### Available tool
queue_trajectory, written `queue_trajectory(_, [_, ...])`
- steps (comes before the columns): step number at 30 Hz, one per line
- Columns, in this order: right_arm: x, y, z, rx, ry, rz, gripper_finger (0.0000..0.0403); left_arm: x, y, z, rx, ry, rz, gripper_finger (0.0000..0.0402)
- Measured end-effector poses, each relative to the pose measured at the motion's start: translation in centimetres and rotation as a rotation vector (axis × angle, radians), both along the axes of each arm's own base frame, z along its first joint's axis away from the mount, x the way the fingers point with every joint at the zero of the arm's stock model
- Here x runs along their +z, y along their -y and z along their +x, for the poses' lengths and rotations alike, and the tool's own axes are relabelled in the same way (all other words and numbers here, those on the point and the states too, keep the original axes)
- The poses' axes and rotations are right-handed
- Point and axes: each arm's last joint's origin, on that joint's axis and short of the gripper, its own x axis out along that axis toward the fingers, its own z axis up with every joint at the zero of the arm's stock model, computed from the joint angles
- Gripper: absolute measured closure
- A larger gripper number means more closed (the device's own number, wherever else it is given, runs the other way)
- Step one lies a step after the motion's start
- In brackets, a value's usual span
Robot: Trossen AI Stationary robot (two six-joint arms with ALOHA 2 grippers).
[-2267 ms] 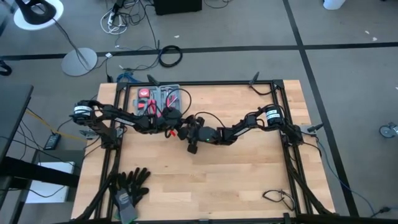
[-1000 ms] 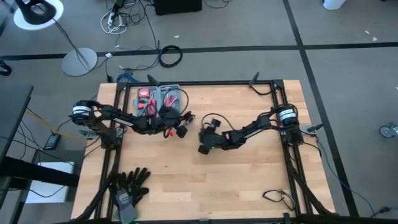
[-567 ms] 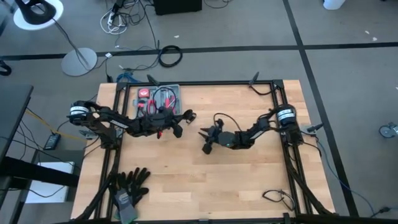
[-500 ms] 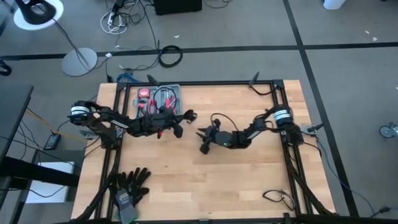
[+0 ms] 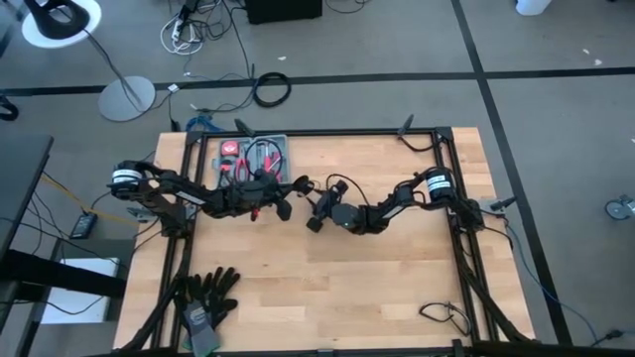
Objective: Coil cords
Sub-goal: Coil the black wire onto the spool
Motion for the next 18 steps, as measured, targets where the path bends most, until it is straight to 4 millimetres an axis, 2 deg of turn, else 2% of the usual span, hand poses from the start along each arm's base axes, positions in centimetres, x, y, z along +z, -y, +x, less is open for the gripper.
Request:
queue_trajectory(6, [1.2,-2.3,-0.3,0.029,-0.057,-0.104,0.0234,0.1,-0.1,0.0,0.005,0.008,0.001,0.0402])
queue_trajectory(10, [2.2,-3.8,-0.8,-0.126,-0.096,-0.219,0.0232,-0.1,-0.4,-0.1,0.016,-0.007,0.000,0.0402])
queue_trajectory(12, [2.1,-4.2,-1.1,-0.193,-0.125,-0.251,0.0233,0.0,-0.4,-0.1,0.016,0.004,0.000,0.0402])
queue_trajectory(18, [1.1,-3.9,-2.0,-0.153,-0.074,-0.164,0.0234,0.1,-0.4,0.0,0.017,0.014,-0.009,0.0402])
